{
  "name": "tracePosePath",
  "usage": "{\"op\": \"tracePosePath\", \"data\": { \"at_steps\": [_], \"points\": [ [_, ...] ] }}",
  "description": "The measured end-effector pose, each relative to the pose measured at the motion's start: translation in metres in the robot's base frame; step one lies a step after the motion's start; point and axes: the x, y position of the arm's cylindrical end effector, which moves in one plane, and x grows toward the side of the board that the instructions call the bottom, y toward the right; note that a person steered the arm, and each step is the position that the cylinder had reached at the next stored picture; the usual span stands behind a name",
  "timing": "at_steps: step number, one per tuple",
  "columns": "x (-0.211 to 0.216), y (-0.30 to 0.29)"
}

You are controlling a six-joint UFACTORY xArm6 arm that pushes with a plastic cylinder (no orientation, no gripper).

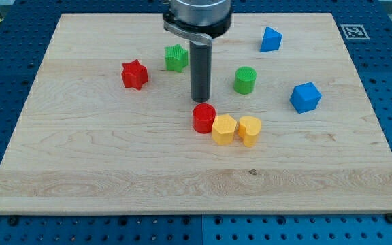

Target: Move your arm to the left of the blue cube

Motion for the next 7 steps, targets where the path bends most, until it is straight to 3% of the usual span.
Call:
{"op": "tracePosePath", "data": {
  "at_steps": [1, 2, 3, 5, 7],
  "points": [
    [0.031, 0.000],
    [0.021, -0.008],
    [0.009, -0.055],
    [0.007, 0.013],
    [0.006, 0.033]
  ]
}}
